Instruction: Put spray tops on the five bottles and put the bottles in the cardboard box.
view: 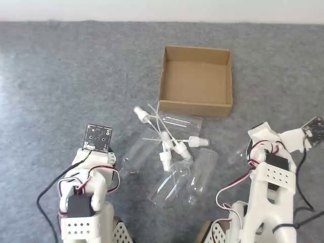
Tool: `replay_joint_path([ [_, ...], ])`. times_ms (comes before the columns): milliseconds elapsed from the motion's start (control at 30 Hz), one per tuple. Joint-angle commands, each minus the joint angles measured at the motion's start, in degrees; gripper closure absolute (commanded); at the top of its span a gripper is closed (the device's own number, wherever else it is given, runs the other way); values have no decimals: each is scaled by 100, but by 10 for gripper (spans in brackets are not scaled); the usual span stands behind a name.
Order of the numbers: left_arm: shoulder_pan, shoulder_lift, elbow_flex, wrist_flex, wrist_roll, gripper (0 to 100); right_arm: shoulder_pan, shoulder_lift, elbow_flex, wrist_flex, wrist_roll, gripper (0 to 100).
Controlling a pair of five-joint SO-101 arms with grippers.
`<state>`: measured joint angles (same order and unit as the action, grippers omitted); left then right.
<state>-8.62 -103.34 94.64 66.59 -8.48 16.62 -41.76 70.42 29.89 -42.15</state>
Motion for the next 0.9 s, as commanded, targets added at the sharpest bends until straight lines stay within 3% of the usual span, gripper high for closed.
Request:
replay_joint_path([
  [0,-18,-105,-48,-193,-62,981,40,-268,-88,-66,220,669],
  [200,-18,-105,-48,-193,-62,981,92,-444,-132,-40,756,669],
  [533,-9,-105,-48,-193,-62,981,163,-2651,-281,1543,2215,670],
  [733,-9,-105,-48,-193,-62,981,22,-3996,-281,2510,4167,670],
  [867,-9,-105,-48,-193,-62,981,-180,-4505,-281,3108,4580,670],
])
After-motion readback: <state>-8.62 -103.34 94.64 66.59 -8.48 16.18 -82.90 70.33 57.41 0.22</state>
